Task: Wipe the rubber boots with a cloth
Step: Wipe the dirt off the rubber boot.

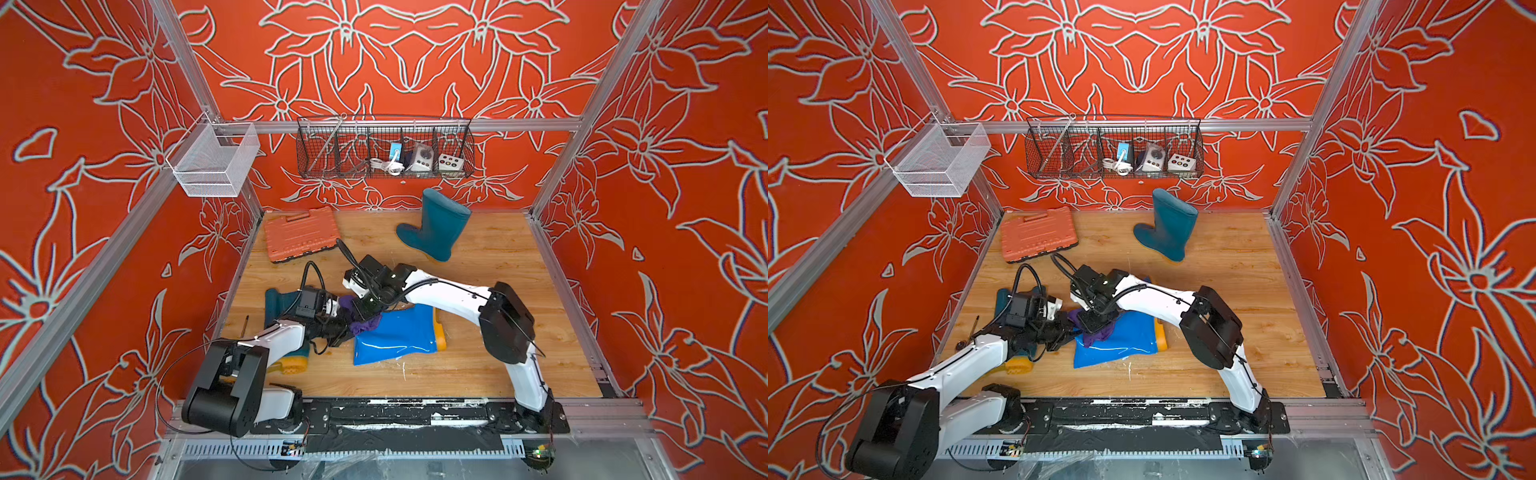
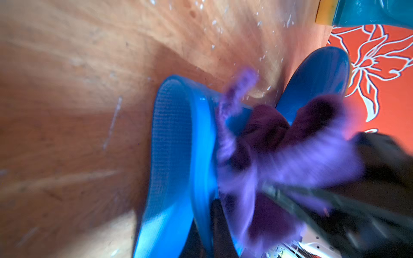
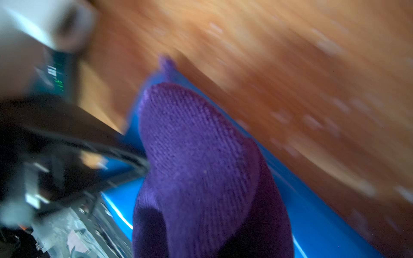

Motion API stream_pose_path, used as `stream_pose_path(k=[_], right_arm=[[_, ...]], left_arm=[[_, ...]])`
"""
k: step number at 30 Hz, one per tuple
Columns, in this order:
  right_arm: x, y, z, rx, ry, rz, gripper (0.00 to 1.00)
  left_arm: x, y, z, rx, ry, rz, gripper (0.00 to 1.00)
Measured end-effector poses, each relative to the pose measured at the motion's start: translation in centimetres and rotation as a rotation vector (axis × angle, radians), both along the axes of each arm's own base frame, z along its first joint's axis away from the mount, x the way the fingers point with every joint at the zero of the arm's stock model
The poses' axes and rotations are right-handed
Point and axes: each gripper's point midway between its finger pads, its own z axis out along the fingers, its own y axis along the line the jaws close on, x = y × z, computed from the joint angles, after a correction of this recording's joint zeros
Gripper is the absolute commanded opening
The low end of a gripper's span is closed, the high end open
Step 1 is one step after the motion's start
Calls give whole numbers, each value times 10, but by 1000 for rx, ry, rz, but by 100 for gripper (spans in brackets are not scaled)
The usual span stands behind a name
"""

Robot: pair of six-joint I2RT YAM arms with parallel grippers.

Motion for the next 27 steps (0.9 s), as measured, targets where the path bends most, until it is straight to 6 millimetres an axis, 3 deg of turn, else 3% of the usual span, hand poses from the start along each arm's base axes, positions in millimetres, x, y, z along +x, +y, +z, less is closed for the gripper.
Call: stream_pose_path(k=[4, 6, 9, 12, 14, 16, 19, 23, 25, 27], right_arm=[[-31, -28, -7, -23, -6, -64, 0], [-41, -44, -21, -42, 25, -110, 0], [-48, -73, -44, -61, 102, -218, 0], [-52, -101, -60, -65, 161, -336, 0], [-50, -116, -63, -56, 178, -405, 0], [-48, -127, -64, -43, 186, -455, 0], [-50, -135, -68, -15, 210, -500, 0], [-56, -137, -72, 8, 225, -513, 0], [-58, -136, -71, 18, 223, -510, 0], [-58, -134, -70, 28, 221, -508, 0]], left_arm=[[3, 10, 16, 120, -54, -57, 69], [2, 2, 28, 187, -117, -141, 69], [-7, -40, 47, 287, -262, -384, 69], [-27, -96, 55, 375, -404, -672, 72], [-41, -131, 46, 439, -458, -848, 74], [-46, -152, 28, 504, -477, -969, 74], [-44, -167, -2, 609, -471, -1097, 75], [-27, -181, -33, 731, -443, -1195, 74], [-18, -189, -44, 776, -438, -1217, 74], [-6, -199, -40, 804, -470, -1213, 69]])
